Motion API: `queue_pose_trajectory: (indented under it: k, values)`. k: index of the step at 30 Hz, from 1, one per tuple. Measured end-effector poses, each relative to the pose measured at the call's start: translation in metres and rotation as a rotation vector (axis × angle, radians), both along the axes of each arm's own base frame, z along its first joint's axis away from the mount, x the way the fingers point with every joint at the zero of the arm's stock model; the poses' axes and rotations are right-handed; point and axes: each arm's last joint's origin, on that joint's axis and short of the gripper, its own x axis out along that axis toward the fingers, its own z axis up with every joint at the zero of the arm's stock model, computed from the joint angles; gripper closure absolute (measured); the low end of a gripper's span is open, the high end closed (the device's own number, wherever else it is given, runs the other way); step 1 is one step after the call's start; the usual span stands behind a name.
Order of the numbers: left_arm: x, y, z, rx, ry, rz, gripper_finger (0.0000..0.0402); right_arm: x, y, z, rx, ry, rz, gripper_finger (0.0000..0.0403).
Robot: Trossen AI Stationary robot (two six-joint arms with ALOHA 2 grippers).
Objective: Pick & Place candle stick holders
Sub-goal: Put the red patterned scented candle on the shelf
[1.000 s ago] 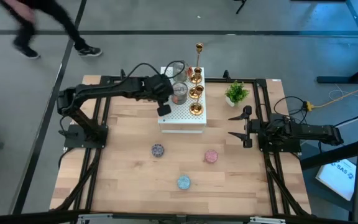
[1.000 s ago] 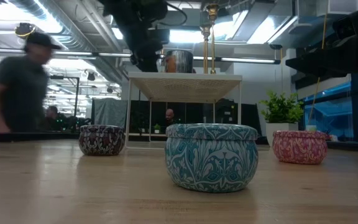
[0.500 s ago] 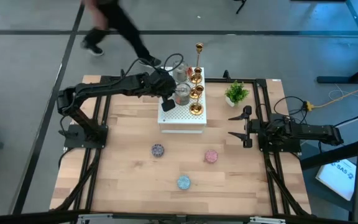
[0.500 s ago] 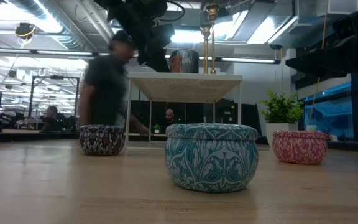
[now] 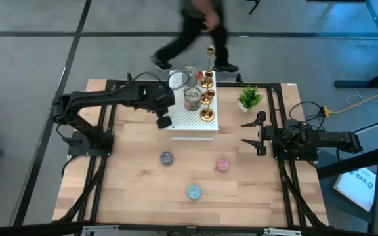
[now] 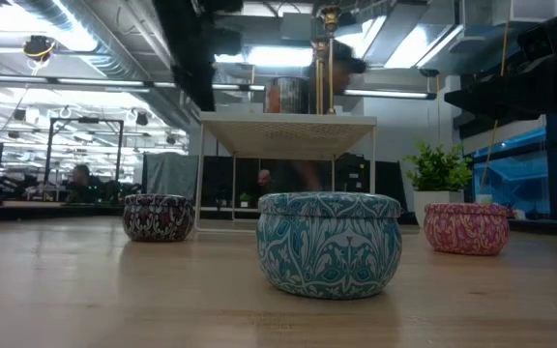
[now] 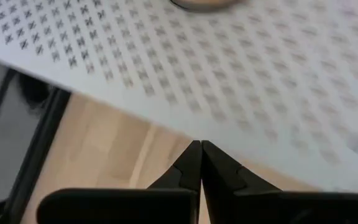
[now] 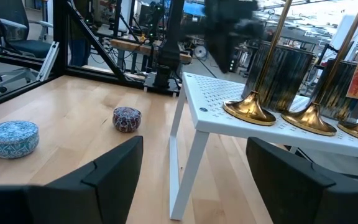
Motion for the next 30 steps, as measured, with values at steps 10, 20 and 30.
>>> queue_pose_trajectory:
  k: [10, 20, 30]
  values:
    - [-0.025, -0.082, 0.023, -0.035, -0.047, -0.013, 0.0396, 0.0, 0.0, 0.0, 0.0, 0.0, 0.0, 0.0111]
    - [-0.036, -0.117, 0.017, -0.283, 0.026, 0.055, 0.0385, 0.0, 0.0, 0.0, 0.0, 0.0, 0.0, 0.0111]
    - [-0.042, -0.145, 0.017, -0.248, 0.064, -0.138, 0.0399, 0.0, 0.0, 0.0, 0.0, 0.0, 0.0, 0.0111]
